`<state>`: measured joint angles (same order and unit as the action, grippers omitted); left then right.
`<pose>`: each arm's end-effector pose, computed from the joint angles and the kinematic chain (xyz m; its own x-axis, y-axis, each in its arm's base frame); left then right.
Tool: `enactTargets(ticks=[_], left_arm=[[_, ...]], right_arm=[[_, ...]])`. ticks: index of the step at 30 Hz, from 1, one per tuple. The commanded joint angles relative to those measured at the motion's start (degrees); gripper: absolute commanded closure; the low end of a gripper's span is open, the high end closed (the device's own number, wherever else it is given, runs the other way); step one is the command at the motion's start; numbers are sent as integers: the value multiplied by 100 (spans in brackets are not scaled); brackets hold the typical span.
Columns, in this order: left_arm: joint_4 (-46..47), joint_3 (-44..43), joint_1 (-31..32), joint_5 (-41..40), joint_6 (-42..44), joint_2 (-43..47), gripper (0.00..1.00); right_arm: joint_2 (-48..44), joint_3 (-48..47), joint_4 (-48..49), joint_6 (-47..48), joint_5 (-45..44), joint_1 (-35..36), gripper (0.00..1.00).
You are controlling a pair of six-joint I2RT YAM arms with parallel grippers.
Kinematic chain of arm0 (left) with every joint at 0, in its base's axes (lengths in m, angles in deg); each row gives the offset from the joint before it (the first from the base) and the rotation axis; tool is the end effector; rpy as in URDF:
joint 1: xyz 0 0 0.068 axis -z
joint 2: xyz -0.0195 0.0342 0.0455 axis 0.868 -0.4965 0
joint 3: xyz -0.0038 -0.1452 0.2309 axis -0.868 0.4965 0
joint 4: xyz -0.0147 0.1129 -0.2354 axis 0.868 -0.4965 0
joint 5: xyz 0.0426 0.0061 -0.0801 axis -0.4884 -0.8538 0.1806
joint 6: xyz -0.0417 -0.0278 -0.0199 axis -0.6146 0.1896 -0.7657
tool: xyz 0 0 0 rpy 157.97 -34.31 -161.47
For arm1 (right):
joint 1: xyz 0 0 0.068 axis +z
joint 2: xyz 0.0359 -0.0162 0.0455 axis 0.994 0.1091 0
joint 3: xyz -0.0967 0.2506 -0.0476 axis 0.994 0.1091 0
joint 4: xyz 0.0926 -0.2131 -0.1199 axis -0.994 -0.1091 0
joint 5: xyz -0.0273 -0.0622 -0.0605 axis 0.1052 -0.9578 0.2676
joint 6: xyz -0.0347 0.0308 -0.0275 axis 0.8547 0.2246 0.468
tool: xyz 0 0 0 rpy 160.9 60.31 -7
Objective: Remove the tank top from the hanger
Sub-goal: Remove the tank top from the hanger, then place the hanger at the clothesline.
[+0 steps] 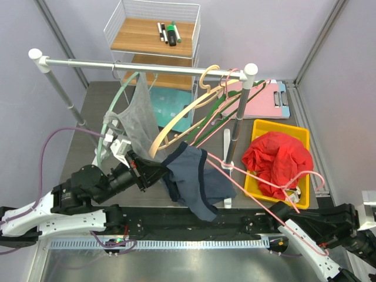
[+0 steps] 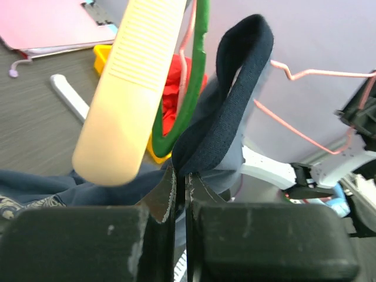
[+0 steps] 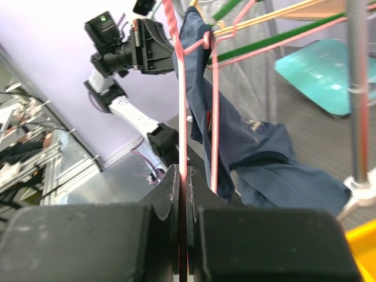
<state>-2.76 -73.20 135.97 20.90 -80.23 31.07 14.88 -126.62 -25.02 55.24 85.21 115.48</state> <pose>0.0365 -0.0989 0.3932 -0.4853 -0.3237 -0.8122 0.6928 0.4243 -0.5831 -0.1012 -0.0454 0.4073 -0.2221 0.3608 -0.9058 -0.8110 0.4474 0.3770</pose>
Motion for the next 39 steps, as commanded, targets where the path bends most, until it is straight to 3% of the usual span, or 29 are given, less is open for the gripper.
enactTargets(ticks=[1,6,11,13,14,15,16,18,22,28,31,32,34,39], left_arm=[[-115,-333,19,-321,228,-512,100],[-54,-474,28,-110,281,-1154,100],[148,-518,19,-179,308,-1567,100],[70,-667,19,-425,281,-1699,87],[-18,-729,19,-504,273,-1822,74],[-175,-799,19,-575,299,-1849,50],[-229,-895,19,-532,351,-1867,37],[-282,-940,19,-78,561,-1745,28],[-317,-879,19,950,747,-1253,24],[-555,-694,28,2515,879,-444,33],[-572,-641,19,2711,879,21,22],[-572,-650,28,2677,853,101,12],[-502,-668,28,2458,800,294,5],[-502,-861,19,2649,747,32,2]], right_arm=[[-80,-464,-688,160,-669,-2,99],[60,-1043,-688,239,-862,-2,99],[114,-984,-487,213,-591,7,99],[87,-720,-381,134,-433,16,99],[78,-624,-250,116,-232,16,99],[78,-440,-188,90,-99,16,99],[130,-386,-153,90,50,24,99],[227,-341,-213,186,244,16,99],[377,-464,-486,493,394,16,99],[509,-324,-609,582,1237,16,99],[640,-43,-749,687,1834,16,99],[658,149,-759,722,2001,16,99],[650,404,-559,731,2535,16,99],[719,1214,216,441,3302,-2,99]])
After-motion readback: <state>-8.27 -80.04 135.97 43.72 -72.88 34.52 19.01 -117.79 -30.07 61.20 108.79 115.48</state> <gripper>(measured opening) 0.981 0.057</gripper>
